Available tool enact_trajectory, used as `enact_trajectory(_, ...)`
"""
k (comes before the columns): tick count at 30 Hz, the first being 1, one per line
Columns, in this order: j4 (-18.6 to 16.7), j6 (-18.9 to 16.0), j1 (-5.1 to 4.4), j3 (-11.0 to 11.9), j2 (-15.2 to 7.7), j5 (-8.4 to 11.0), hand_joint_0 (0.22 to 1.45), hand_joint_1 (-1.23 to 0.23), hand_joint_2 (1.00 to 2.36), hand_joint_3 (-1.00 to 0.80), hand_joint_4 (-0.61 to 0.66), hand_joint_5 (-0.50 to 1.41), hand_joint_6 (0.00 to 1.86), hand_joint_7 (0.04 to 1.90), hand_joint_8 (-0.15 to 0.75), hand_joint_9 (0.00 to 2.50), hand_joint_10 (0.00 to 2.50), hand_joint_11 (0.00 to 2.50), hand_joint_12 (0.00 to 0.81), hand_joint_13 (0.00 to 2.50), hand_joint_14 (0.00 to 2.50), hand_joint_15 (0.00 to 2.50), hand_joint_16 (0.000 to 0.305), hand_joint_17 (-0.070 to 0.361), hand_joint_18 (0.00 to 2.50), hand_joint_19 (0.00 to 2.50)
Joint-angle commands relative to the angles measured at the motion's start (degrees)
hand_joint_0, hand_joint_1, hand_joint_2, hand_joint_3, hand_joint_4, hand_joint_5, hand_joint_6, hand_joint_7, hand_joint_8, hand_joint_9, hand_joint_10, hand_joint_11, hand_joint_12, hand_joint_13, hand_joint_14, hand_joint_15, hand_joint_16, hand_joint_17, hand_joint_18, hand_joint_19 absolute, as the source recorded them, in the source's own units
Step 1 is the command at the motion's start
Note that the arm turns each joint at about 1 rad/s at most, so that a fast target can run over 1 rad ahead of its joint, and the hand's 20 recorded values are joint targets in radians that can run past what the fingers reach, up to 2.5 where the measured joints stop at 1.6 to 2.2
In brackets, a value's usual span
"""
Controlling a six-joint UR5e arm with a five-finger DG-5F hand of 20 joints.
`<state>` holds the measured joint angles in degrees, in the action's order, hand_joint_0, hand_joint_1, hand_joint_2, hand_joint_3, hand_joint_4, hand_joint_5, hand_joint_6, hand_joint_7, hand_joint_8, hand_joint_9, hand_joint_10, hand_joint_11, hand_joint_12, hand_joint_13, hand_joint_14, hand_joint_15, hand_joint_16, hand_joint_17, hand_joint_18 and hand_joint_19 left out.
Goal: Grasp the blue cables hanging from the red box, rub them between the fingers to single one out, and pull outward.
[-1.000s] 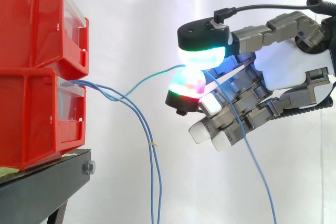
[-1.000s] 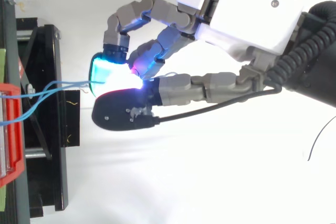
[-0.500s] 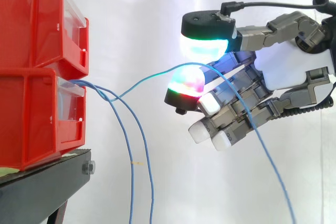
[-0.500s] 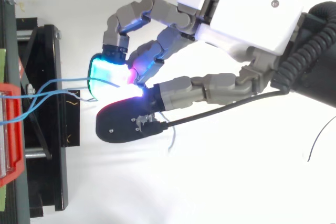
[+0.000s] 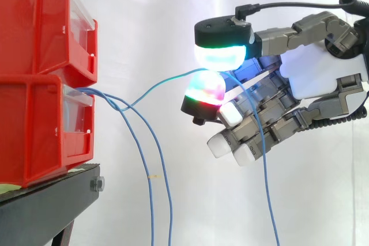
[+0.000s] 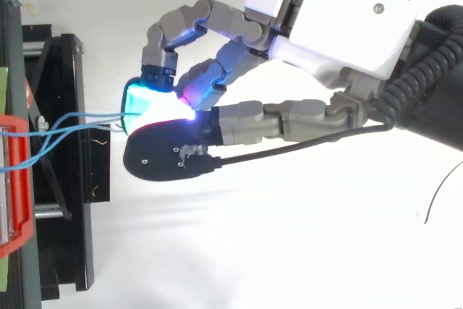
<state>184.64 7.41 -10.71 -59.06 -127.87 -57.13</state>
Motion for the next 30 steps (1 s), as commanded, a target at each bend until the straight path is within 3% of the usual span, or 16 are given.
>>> enact_trajectory(1, 0.01, -0.11, -0.01, 0.00, -0.01, 0.00, 0.55, -0.60, 1.01, -0.40, 0.18, -0.12, 0.87, 1.06, 0.351, 1.07, 0.02, 0.54, 0.420, 0.83, 0.02, 0.48, 0.049, 0.110, 0.70, 0.49)
enact_trajectory(7, -0.07, -0.11, -0.01, 0.00, -0.01, 0.00, 0.52, -0.57, 1.00, -0.48, 0.19, -0.12, 0.86, 1.03, 0.358, 1.07, 0.01, 0.53, 0.433, 0.83, 0.01, 0.47, 0.051, 0.115, 0.71, 0.48)
enact_trajectory(10, 0.01, -0.11, -0.10, 0.00, 0.07, 0.00, 0.59, -0.53, 1.01, -0.36, 0.17, -0.11, 0.86, 1.05, 0.349, 1.08, 0.02, 0.53, 0.414, 0.83, 0.02, 0.47, 0.048, 0.107, 0.68, 0.50)
enact_trajectory(14, 0.01, -0.11, -0.10, 0.00, -0.01, 0.00, 0.59, -0.55, 1.02, -0.24, 0.15, -0.11, 0.85, 1.04, 0.353, 1.09, 0.01, 0.54, 0.415, 0.83, 0.02, 0.47, 0.047, 0.107, 0.68, 0.49)
enact_trajectory(21, -0.07, -0.03, -0.01, 0.00, -0.01, 0.00, 0.58, -0.63, 1.01, -0.05, 0.17, -0.10, 0.85, 1.04, 0.404, 1.12, 0.01, 0.51, 0.486, 0.90, 0.01, 0.45, 0.061, 0.137, 0.81, 0.40)
enact_trajectory(30, 0.01, -0.11, -0.10, 0.00, -0.01, 0.00, 0.59, -0.70, 1.01, -0.02, 0.18, -0.11, 0.87, 1.02, 0.400, 1.07, 0.01, 0.53, 0.490, 0.87, 0.01, 0.45, 0.061, 0.138, 0.79, 0.39)
